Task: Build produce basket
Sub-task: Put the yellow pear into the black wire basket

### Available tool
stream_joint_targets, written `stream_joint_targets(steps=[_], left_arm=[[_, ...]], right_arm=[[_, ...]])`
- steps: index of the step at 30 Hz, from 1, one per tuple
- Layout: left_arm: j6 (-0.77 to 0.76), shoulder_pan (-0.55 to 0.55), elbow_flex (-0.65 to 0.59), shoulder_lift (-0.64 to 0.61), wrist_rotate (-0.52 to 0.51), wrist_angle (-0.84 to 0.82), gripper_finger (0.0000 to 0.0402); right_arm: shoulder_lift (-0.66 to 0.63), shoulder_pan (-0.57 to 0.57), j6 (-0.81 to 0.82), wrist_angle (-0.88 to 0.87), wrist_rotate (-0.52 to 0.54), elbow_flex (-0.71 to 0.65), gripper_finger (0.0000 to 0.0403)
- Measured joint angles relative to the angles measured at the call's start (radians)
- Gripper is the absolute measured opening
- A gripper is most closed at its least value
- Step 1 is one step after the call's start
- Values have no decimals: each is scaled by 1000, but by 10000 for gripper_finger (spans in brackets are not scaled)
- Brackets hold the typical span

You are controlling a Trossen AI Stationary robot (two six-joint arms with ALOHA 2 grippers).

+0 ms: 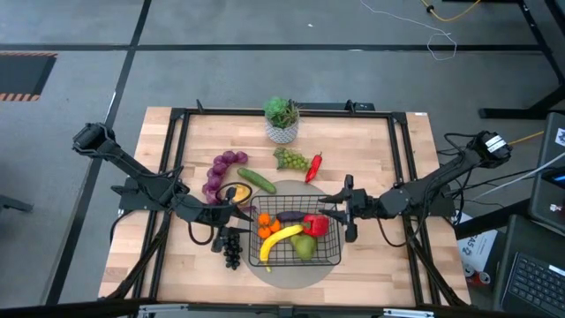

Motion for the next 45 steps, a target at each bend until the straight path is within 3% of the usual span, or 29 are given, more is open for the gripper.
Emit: stream_joint_targets(steps=[7, 20, 24, 29, 32, 36, 41, 45], left_arm=[[-82, 0, 0, 0, 0, 0, 134], [-29, 0, 0, 0, -81, 41, 134], [-25, 0, 0, -11, -320, 33, 134], [-29, -11, 1, -77, -805, 41, 134], [-45, -11, 1, -80, -931, 28, 134], [-68, -15, 1, -80, -916, -26, 134], [-240, 12, 1, -82, -907, -139, 134], [-483, 57, 1, -153, -754, -345, 134]], right_arm=[[0, 0, 1, -2, 0, 0, 138], [0, 0, 1, -3, 0, 0, 138], [0, 0, 1, -3, 0, 0, 138], [0, 0, 0, -7, 0, 0, 138], [0, 0, 1, -22, 1, 0, 138], [0, 0, 18, -61, 1, 0, 138], [0, 0, 131, -77, 0, 0, 138], [0, 0, 159, -77, 0, 0, 138]])
